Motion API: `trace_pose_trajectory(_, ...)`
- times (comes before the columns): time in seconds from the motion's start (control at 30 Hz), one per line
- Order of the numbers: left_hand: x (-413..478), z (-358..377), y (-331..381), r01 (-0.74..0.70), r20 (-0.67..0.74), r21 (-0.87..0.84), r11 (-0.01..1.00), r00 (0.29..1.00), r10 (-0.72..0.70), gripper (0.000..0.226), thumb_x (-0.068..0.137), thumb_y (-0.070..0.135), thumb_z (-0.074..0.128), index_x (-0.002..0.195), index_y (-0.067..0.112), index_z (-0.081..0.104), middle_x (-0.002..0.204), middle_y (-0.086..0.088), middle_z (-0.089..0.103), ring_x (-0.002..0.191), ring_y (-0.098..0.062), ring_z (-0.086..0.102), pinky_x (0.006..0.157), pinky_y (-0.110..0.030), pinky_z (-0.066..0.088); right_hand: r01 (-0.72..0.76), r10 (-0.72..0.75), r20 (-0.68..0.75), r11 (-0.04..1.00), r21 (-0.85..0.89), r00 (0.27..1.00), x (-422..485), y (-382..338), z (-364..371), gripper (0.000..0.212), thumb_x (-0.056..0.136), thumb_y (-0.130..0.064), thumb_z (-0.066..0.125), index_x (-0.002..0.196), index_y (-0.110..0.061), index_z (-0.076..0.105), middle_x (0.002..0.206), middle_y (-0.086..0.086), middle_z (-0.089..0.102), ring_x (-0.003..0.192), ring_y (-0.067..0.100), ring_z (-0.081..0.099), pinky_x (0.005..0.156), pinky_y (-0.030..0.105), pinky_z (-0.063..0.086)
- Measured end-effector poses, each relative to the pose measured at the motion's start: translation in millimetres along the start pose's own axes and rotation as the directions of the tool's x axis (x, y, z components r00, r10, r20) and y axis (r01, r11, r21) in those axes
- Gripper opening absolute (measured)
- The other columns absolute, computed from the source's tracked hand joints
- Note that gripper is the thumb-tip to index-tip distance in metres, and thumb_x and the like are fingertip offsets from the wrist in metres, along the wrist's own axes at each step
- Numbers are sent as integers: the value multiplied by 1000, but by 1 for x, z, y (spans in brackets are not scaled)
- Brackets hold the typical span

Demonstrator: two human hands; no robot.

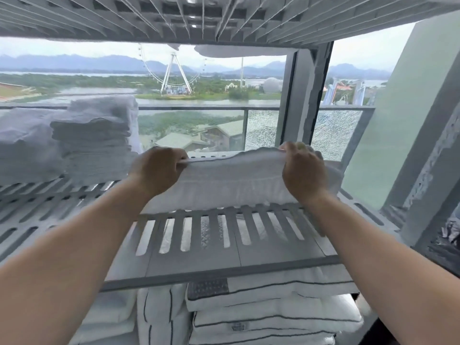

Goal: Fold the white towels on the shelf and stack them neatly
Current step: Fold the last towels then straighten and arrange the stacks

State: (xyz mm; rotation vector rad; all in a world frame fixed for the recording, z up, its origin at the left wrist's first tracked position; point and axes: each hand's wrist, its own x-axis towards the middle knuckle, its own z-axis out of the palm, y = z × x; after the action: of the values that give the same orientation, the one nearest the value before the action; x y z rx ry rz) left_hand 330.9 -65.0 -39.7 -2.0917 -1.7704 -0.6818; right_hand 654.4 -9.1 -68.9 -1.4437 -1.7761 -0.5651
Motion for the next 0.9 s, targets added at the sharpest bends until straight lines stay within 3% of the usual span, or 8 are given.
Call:
trace_pose_trajectory(0.1, 44, 7, -25, -28, 97, -49, 998, 995, 32, 29, 91, 29, 64, 64, 28, 53, 72, -3, 60, 74, -30, 56, 68, -35, 49, 70, -73, -43, 996, -52, 996, 35, 0, 24, 33, 82, 3, 47, 108, -10, 63, 94, 13, 67, 84, 32, 62, 75, 38, 42)
trace_pose_trajectory(0.2, 80, 20, -41, -4, 239, -49, 999, 971, 16, 34, 87, 29, 63, 59, 28, 45, 73, 1, 55, 77, -28, 54, 70, -33, 47, 140, -136, 39, 986, -96, 990, 61, 4, 52, 30, 86, 0, 52, 109, -13, 66, 95, 12, 70, 90, 32, 64, 80, 38, 40)
trace_pose_trajectory(0.33, 91, 60, -54, 86, 386, 119, 989, 914, -126, 10, 89, 31, 59, 92, 34, 68, 103, 9, 67, 96, -21, 64, 82, -33, 53, 68, 23, 262, 941, -332, 965, 62, 11, 88, 34, 90, -4, 49, 118, -16, 62, 112, 11, 65, 108, 31, 57, 102, 45, 38)
trace_pose_trajectory(0.43, 85, 89, -64, 135, 327, 119, 984, 930, -167, 14, 91, 39, 61, 104, 39, 67, 110, 9, 67, 103, -20, 64, 89, -41, 54, 40, 118, 361, 915, -402, 925, 49, 15, 105, 34, 83, -6, 46, 112, -14, 63, 118, 11, 60, 116, 32, 52, 107, 50, 37)
trace_pose_trajectory(0.53, 87, 105, -72, 153, 276, 44, 987, 948, -159, 18, 93, 29, 56, 101, 37, 69, 113, 4, 69, 107, -23, 62, 91, -37, 48, 93, 36, 444, 960, -265, 895, 56, 20, 113, 37, 84, -8, 48, 112, -20, 68, 110, 8, 67, 108, 28, 56, 102, 47, 42)
trace_pose_trajectory(0.63, 86, 115, -72, 166, 236, 2, 986, 958, -162, 20, 96, 27, 50, 102, 30, 69, 114, 1, 68, 109, -23, 59, 90, -38, 46, 0, -26, 583, 999, 45, 812, 67, 24, 120, 29, 94, -16, 48, 112, -22, 71, 110, 1, 71, 100, 20, 61, 93, 38, 50)
trace_pose_trajectory(0.7, 85, 118, -69, 176, 247, 14, 984, 953, -174, 20, 98, 28, 48, 104, 29, 67, 117, 2, 65, 110, -22, 58, 91, -39, 43, -16, -48, 605, 995, 100, 795, 69, 29, 125, 25, 96, -22, 51, 109, -20, 72, 106, -2, 71, 94, 16, 60, 84, 31, 50)
trace_pose_trajectory(0.9, 97, 106, -31, 127, 256, 364, 923, 939, -230, 39, 87, 7, 45, 118, 26, 61, 118, -3, 64, 109, -25, 60, 95, -41, 43, -80, -12, 579, 988, 133, 815, 68, 33, 133, 21, 95, -35, 58, 99, -19, 72, 94, -2, 69, 91, 19, 63, 88, 36, 53)
